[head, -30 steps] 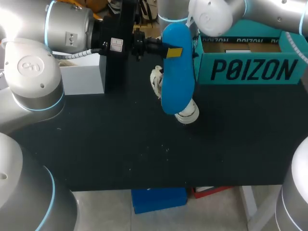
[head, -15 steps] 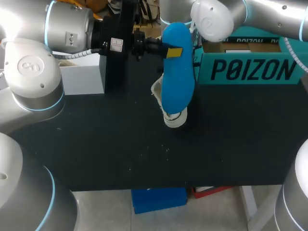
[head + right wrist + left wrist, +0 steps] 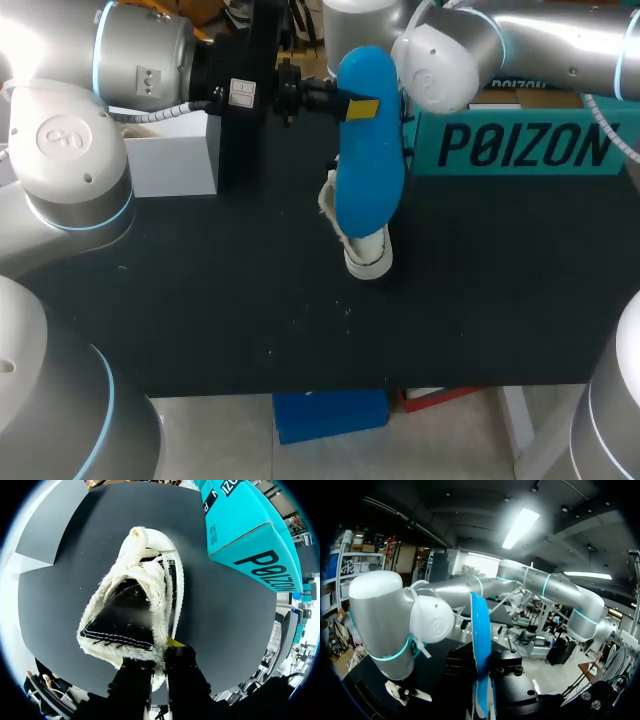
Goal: Take the shoe out of the shoebox, open the shoe tongue, remove and reinsert the insole, then place the shoe into the shoebox
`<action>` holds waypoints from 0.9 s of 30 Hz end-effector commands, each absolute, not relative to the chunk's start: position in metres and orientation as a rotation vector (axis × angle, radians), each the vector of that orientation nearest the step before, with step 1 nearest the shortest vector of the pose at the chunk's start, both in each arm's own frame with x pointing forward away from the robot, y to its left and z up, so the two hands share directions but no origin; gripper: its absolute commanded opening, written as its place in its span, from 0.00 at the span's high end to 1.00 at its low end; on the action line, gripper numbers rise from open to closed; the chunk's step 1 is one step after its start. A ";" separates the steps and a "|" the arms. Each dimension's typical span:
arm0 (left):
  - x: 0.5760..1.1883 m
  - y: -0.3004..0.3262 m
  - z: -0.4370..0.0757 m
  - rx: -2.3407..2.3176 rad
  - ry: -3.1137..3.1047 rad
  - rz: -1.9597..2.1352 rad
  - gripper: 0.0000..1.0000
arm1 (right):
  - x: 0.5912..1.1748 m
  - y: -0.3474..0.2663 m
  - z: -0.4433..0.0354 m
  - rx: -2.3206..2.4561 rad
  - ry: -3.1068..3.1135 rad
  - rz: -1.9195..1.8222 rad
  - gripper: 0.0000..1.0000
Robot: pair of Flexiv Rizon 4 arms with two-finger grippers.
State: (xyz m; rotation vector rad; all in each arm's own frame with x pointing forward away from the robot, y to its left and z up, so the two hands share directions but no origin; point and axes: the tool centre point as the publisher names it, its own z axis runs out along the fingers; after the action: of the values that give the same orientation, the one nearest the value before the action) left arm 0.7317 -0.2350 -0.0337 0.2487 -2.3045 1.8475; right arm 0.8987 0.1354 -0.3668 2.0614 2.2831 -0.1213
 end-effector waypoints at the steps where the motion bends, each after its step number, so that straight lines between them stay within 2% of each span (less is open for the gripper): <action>1: 0.731 -0.236 -0.035 0.249 -2.305 1.852 1.00 | 0.902 0.135 -0.371 2.081 2.267 -0.136 1.00; 17: 0.731 -0.236 -0.035 0.249 -2.305 1.852 1.00 | 0.900 0.120 -0.380 2.206 2.187 -0.132 1.00; 18: 0.731 -0.236 -0.035 0.249 -2.305 1.852 1.00 | 0.900 0.119 -0.379 2.207 2.187 -0.120 0.96; 19: 0.731 -0.236 -0.035 0.249 -2.305 1.852 1.00 | 0.900 0.118 -0.378 2.215 2.185 -0.108 0.67; 20: 0.731 -0.236 -0.035 0.249 -2.305 1.852 1.00 | 0.901 0.115 -0.376 2.233 2.185 -0.094 0.00; 27: 0.731 -0.236 -0.035 0.249 -2.305 1.852 1.00 | 0.909 0.102 -0.346 2.350 2.248 0.113 0.00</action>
State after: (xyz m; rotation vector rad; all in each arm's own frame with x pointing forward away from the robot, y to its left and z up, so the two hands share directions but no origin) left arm 0.7317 -0.2350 -0.0337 0.2486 -2.3045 1.8475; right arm 0.9129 0.1240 -0.3581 2.3047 2.2075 -0.0045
